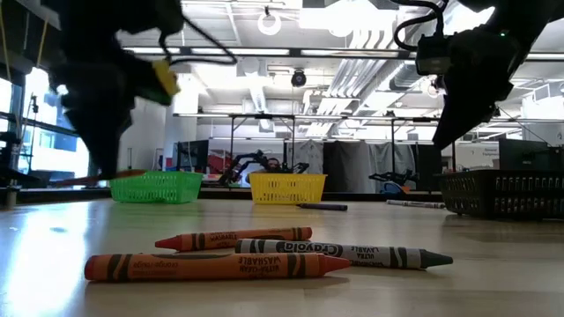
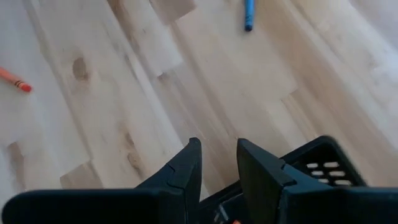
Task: Sort crayons
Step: Put the orange crayon into the black bin
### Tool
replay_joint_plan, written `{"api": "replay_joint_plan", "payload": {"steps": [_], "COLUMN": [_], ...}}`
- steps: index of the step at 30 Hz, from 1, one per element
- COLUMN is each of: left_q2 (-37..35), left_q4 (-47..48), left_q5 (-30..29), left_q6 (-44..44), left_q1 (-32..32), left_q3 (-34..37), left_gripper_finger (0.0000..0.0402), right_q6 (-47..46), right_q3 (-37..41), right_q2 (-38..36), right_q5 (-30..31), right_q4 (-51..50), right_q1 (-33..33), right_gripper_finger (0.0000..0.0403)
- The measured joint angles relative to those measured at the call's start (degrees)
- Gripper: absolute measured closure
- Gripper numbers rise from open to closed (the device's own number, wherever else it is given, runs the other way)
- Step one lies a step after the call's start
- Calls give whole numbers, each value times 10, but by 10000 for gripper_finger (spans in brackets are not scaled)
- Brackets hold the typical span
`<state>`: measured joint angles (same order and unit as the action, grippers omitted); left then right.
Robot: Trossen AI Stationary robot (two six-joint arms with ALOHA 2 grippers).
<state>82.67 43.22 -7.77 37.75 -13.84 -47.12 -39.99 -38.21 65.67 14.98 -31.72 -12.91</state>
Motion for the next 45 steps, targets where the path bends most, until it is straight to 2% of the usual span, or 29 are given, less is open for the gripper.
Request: {"api": "replay_joint_plan", "payload": {"steps": [3,6,11,16,20,23,25,34,39,45], "left_q2": [0,0,-1,-1,-1,-1,-1,19,42,59], "left_q4": [-14,-62,-224,-413,-531,-573,-585,-629,-665,-700], "left_q5": [-57,-150,-289,-360,-362,-347,-341,-317,-288,-285], "left_q6": [-21,-53,-165,-291,-342,-364,-365,-365,-365,-370], "left_q1": [0,0,0,0,0,0,0,0,0,0], "left_q3": [-35,-65,-90,-92,-92,-92,-92,-92,-92,-92], "left_gripper_finger": [401,401,401,401,401,401,401,402,402,402], "right_q6": [1,12,95,183,229,259,281,374,388,388], "right_q3": [0,0,0,0,0,0,0,0,1,0], "right_q2": [0,0,0,5,26,46,60,113,120,120], "right_q5": [58,136,211,235,235,235,231,113,99,93], "right_q4": [25,79,201,318,380,421,448,605,637,654], "right_q1": [1,1,1,1,1,1,1,1,1,1], "right_gripper_finger": [306,306,306,306,306,306,306,306,306,306]}}
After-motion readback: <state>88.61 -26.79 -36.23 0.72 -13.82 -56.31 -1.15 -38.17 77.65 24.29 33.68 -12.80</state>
